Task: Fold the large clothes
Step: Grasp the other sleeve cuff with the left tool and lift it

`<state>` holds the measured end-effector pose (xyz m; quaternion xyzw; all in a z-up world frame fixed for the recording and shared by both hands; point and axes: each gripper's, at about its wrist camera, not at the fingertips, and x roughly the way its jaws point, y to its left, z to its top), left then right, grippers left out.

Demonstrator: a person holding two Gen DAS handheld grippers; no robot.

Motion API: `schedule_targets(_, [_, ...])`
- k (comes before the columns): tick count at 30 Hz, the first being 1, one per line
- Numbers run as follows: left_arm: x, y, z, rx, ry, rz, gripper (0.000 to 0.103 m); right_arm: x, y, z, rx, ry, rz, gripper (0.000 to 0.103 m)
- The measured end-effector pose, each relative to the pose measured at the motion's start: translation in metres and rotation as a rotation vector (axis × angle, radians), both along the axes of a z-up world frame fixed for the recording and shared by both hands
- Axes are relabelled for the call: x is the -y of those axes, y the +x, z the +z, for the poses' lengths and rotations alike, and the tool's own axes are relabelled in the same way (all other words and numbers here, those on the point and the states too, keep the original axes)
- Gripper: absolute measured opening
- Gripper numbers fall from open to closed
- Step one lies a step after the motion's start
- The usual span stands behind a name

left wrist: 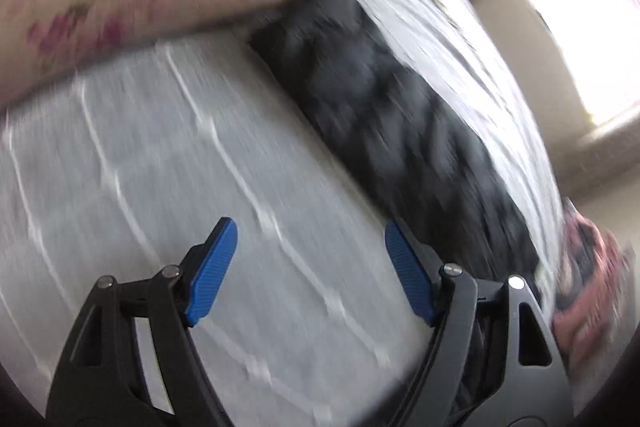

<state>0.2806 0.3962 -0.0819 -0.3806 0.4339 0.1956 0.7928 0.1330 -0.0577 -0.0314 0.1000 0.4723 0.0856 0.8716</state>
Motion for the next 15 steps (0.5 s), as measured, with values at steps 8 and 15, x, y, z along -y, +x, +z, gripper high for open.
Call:
schedule_targets(8, [-0.027,0.038,-0.025,0.136,0.012,0.136,0.079,-0.016,-0.001,-0.003,0.050,-0.191,0.031,0.090])
schedule_targets(15, [-0.036,0.054,-0.028,0.206,0.095,0.089,0.079,-0.032,-0.001,-0.006,0.093,-0.264,0.059,0.090])
